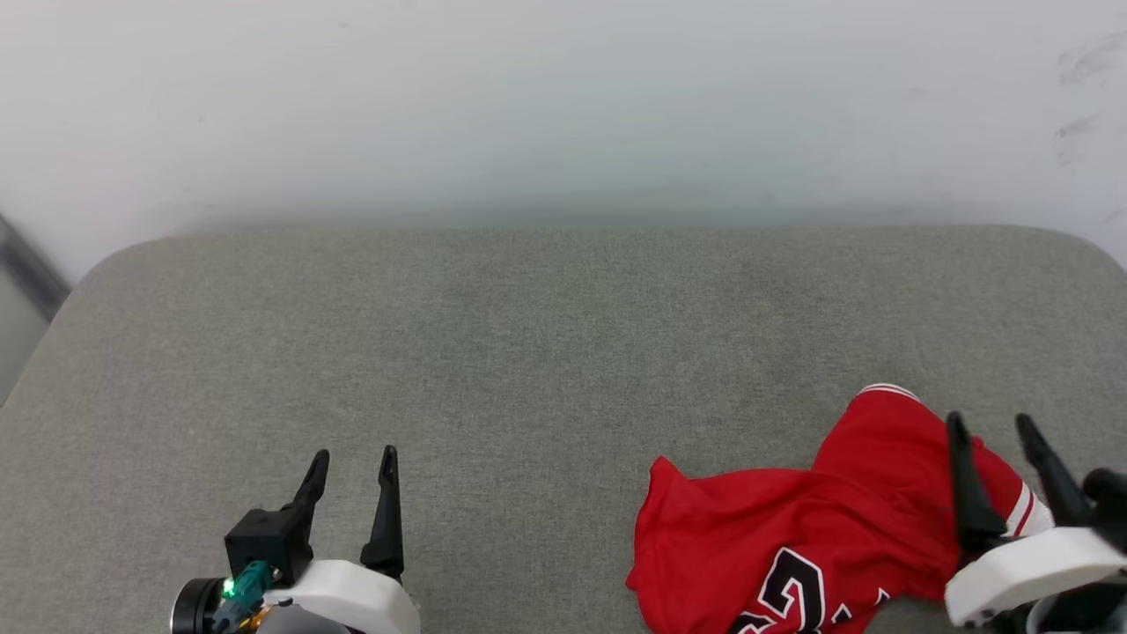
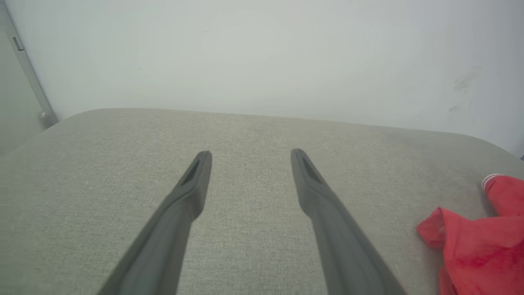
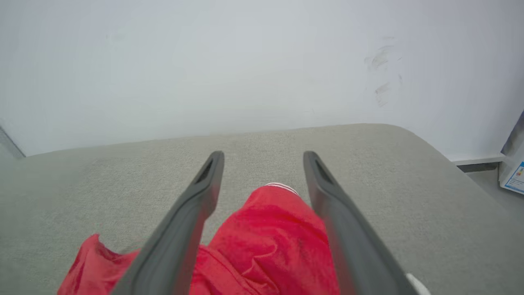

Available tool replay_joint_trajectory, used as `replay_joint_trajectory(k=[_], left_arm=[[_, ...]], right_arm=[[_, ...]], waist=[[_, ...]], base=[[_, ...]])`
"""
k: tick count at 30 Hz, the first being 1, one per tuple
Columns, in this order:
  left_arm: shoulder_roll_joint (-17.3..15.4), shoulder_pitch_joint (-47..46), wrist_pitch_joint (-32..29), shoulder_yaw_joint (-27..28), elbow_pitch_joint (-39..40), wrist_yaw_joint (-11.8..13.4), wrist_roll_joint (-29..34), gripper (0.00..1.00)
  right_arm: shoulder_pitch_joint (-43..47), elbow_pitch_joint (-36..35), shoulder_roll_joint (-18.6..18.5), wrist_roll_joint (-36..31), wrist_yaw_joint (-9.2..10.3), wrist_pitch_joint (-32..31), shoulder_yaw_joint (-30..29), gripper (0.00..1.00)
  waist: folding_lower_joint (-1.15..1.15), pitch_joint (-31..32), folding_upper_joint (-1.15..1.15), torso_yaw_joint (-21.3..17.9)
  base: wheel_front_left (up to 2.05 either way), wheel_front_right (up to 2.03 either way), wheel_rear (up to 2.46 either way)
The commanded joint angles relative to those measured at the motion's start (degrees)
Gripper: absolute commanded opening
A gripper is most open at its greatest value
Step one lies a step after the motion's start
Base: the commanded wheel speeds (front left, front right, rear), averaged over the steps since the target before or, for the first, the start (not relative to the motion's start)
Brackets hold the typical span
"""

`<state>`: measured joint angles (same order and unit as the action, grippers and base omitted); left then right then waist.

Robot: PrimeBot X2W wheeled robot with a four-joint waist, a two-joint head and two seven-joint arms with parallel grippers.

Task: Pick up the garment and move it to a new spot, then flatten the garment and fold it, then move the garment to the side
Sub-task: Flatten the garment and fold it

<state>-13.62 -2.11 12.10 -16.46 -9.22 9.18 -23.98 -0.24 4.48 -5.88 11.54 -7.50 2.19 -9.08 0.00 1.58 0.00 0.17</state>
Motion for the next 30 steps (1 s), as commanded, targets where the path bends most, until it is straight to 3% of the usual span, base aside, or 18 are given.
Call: replay_joint_trajectory(k=[1,12,17,18,19,26,28,30], left_arm=[[-0.14,0.94,-0.21,0.01,0.4,0.35,-0.24,1.0],[-1.12,1.32,-1.22,0.47,1.71,1.42,-0.69,1.0],[-1.16,-2.76,-4.16,-1.92,1.92,0.28,0.61,1.0],[-0.87,-4.24,-5.48,-2.84,1.87,-0.41,0.63,1.0],[0.25,-9.48,-10.57,-6.6,1.18,-3.18,1.02,1.0],[3.84,-18.88,-25.53,-15.48,-3.8,-10.16,-0.36,1.0],[5.41,-23.95,-36.42,-21.31,-9.3,-13.79,-0.64,1.0],[5.7,-25.06,-39.69,-22.94,-11.22,-14.6,-1.1,1.0]], right_arm=[[2.2,-2.32,0.55,-0.15,0.02,-0.49,1.78,1.0],[8.94,-10.56,2.71,-0.68,0.02,-4.55,6.53,1.0],[7.71,-11.72,2.89,-0.87,0.02,-5.38,6.57,1.0],[7.48,-11.98,2.9,-0.98,0.02,-5.49,6.43,1.0],[6.65,-12.77,2.92,-1.25,0.02,-5.88,6.47,1.0],[4.87,-14.64,2.43,-1.71,0.02,-6.46,6.88,1.0],[3.53,-15.46,2.64,-1.41,0.02,-5.84,6.82,1.0],[3.09,-15.45,2.72,-1.33,0.02,-5.45,7.07,1.0]], waist=[[0.0,0.41,0.0,0.09],[0.0,1.73,0.0,-0.86],[0.0,1.2,0.0,-1.46],[0.0,0.99,0.0,-1.49],[0.0,0.18,0.0,-1.83],[0.0,-3.13,0.0,-4.34],[0.0,-8.23,0.0,-6.85],[0.0,-9.58,0.0,-7.63]], base=[[0.0,0.0,0.0],[0.0,0.0,0.0],[0.0,0.0,0.0],[0.0,0.0,0.0],[0.0,0.0,0.0],[0.0,0.0,0.0],[0.0,0.0,0.0],[0.0,0.0,0.0]])
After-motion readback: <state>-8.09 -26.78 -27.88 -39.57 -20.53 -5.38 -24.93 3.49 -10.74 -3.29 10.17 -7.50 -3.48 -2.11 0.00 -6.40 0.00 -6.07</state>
